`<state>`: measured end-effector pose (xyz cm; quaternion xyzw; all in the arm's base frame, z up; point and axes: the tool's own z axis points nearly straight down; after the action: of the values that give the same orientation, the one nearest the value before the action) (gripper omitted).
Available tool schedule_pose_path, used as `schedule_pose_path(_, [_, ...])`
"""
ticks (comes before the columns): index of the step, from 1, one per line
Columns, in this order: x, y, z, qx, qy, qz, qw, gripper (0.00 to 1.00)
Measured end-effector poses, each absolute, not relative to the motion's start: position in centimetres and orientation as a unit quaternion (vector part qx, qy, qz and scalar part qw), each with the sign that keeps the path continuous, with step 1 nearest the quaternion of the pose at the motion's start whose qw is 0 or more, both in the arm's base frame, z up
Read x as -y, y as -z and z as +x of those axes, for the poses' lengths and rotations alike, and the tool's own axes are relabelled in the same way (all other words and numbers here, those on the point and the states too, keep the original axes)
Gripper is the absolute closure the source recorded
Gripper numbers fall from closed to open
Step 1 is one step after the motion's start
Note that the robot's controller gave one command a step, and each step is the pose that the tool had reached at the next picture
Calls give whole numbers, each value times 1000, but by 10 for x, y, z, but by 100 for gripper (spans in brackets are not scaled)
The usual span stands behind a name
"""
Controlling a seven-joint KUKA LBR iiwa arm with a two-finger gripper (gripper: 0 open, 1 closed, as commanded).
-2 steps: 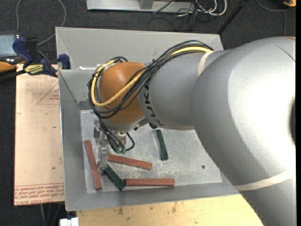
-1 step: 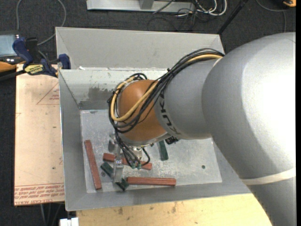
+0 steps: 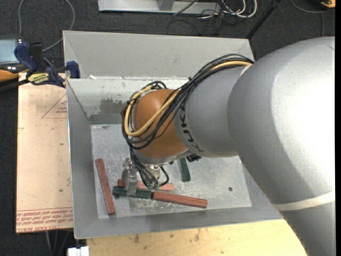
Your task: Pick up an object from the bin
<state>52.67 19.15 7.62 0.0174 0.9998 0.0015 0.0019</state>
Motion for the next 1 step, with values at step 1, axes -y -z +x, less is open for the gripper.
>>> schedule_pose_path(1, [-176, -223, 581, -1000, -2, 21, 6, 100])
